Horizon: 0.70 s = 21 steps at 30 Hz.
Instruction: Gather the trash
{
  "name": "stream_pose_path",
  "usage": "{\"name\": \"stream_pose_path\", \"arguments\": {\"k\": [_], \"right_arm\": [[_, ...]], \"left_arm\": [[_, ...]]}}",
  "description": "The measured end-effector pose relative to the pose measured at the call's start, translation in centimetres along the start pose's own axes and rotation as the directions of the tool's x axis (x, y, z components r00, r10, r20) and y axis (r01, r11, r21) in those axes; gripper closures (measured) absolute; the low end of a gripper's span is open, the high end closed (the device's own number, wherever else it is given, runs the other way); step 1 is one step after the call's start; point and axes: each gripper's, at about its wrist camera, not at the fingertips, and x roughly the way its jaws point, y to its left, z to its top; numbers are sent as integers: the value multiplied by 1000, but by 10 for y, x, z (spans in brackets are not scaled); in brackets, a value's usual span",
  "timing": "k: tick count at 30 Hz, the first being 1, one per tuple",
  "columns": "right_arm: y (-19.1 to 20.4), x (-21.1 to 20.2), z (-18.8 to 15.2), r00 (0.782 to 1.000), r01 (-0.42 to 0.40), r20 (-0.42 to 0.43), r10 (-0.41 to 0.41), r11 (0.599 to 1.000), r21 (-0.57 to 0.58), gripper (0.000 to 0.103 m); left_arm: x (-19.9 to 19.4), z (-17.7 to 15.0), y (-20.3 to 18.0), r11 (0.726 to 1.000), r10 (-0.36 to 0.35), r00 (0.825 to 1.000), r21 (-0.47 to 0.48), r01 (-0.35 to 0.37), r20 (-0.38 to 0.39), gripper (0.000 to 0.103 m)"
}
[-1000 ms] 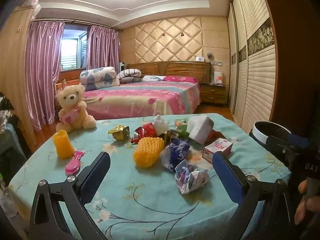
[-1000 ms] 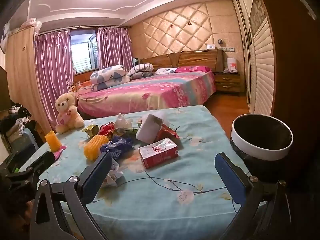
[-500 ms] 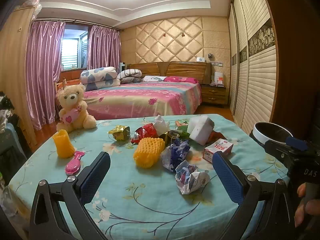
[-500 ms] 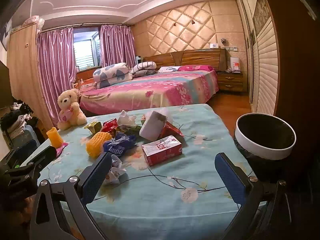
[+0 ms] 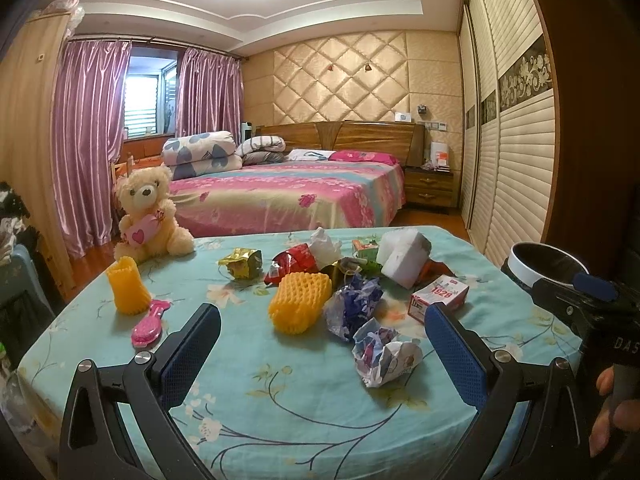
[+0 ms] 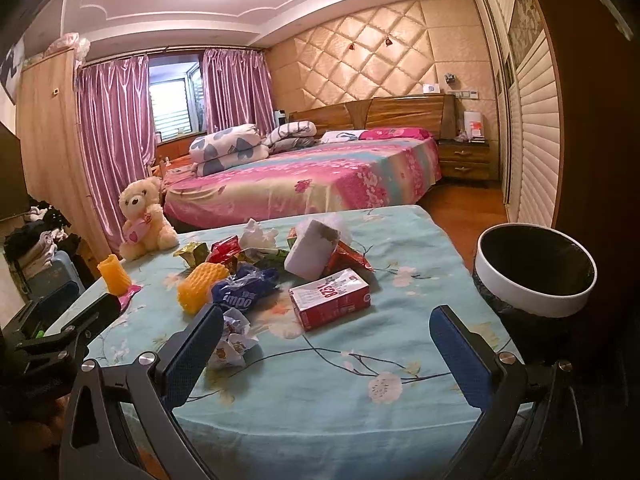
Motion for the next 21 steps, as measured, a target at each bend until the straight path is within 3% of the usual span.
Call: {"name": "stream_pose_path", "arguments": {"k": [21], "right_arm": [[0,1,0,1000,-19,-7,19,1000,13,0]], "left_arm": [[1,-1,-1,1000,5,1000,-1,-5,-2,1]]}}
